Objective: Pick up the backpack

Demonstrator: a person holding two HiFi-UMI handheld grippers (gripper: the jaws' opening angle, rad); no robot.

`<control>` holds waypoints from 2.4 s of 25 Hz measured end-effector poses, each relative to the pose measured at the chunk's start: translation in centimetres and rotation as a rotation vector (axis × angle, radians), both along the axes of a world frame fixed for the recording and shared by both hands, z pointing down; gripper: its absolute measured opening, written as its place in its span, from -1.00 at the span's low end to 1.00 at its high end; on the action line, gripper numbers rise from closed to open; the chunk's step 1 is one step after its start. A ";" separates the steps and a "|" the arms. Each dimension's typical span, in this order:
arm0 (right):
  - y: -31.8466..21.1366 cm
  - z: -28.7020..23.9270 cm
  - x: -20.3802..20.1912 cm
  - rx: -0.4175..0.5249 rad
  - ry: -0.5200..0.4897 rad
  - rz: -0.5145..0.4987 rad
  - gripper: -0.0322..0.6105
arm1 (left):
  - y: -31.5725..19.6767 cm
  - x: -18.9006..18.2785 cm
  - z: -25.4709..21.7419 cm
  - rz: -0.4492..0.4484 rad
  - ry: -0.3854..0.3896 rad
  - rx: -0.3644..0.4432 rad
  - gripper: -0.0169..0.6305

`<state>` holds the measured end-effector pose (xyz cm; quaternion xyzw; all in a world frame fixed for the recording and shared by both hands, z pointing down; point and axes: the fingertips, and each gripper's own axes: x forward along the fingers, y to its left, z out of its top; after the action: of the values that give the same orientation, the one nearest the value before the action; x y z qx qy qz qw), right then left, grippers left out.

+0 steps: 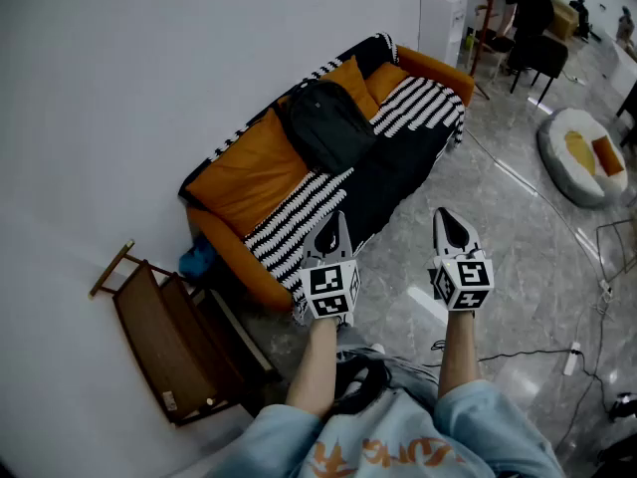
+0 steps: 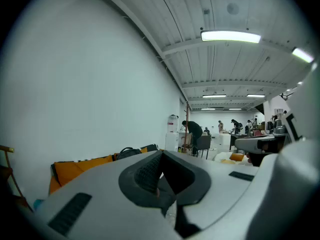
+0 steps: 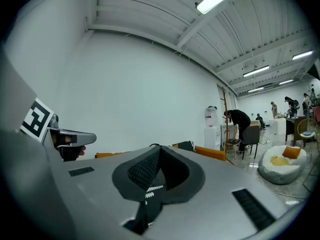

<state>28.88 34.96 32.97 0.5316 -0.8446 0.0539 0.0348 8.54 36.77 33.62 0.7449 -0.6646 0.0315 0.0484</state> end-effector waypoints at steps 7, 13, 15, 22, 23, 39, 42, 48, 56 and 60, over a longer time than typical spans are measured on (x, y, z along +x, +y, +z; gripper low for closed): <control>-0.5 0.4 0.7 0.018 0.008 -0.004 -0.91 | -0.3 0.3 0.0 0.003 0.001 0.001 -0.91; -1.5 -0.4 1.7 0.039 -0.027 0.027 -0.91 | -1.1 1.1 -0.5 0.006 0.012 0.007 -0.91; -1.7 -0.6 2.1 0.044 -0.031 0.032 -0.91 | -1.3 1.2 -0.7 0.005 0.012 0.010 -0.91; -2.5 -1.4 4.0 0.057 -0.056 0.056 -0.91 | -2.2 1.5 -1.5 -0.002 0.022 0.026 -0.91; -2.6 -1.5 4.2 0.058 -0.060 0.057 -0.91 | -2.3 1.6 -1.7 -0.002 0.022 0.027 -0.91; -7.0 -0.4 5.2 0.046 -0.092 0.097 -0.91 | -7.5 0.2 -0.5 -0.007 0.035 0.010 -0.91; -9.1 0.0 4.4 0.046 -0.067 0.091 -0.91 | -9.7 -0.5 0.3 -0.009 0.052 0.007 -0.91; -14.4 0.9 3.9 0.030 -0.046 0.102 -0.91 | -16.1 -1.3 2.2 -0.004 0.089 -0.023 -0.91; -24.4 4.2 2.4 -0.068 0.009 0.133 -0.91 | -27.9 -0.8 5.6 0.051 0.047 -0.103 -0.91; -30.4 5.2 -0.7 -0.122 0.060 0.093 -0.91 | -33.6 -1.9 7.8 0.046 0.083 -0.161 -0.91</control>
<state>28.14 4.53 38.19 0.5687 -0.8125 0.0910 0.0899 6.67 3.13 41.38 0.7545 -0.6399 0.0550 0.1349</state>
